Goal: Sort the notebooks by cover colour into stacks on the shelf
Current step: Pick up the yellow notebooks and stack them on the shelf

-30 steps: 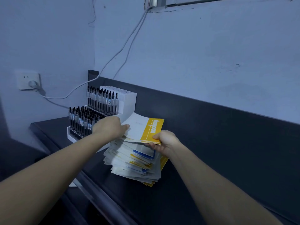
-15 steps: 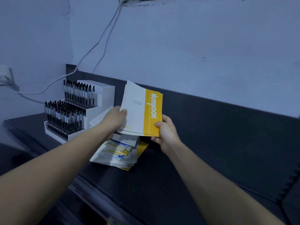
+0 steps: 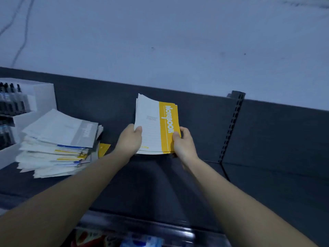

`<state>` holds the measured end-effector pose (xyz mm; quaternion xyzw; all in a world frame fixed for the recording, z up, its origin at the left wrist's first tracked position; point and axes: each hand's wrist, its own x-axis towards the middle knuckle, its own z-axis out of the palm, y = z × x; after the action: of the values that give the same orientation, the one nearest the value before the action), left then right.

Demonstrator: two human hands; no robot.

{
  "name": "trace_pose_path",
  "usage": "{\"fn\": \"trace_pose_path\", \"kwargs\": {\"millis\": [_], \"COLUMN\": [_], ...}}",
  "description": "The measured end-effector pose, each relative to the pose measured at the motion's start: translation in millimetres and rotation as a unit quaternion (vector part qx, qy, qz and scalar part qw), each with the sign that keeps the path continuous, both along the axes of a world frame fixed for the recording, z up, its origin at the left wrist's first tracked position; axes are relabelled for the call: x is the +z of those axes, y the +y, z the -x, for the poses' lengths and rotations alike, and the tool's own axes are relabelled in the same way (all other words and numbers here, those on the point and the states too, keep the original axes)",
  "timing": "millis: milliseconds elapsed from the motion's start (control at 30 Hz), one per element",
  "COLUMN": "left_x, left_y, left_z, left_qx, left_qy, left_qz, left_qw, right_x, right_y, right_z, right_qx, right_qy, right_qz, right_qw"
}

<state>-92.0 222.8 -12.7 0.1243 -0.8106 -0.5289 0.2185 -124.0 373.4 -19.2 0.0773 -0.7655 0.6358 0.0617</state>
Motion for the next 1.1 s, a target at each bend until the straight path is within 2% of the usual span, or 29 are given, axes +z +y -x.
{"fn": "trace_pose_path", "kwargs": {"millis": [367,733,1100], "left_x": [-19,-40,-48], "left_y": [145,350,536], "left_z": [-2,3,21], "left_qx": [-0.146,-0.231,-0.304], "left_qy": [-0.002,-0.015,-0.038], "left_qz": [0.027,0.019,0.044], "left_qw": [0.989,0.973,0.951], "right_x": [-24,-34,-44], "right_y": [157,368,552], "right_z": [-29,-54,-58], "right_qx": [-0.144,-0.216,-0.295], "right_qy": [0.037,0.022,-0.021], "right_qz": [-0.098,-0.174,-0.174], "right_qw": [0.984,0.961,0.939]}}
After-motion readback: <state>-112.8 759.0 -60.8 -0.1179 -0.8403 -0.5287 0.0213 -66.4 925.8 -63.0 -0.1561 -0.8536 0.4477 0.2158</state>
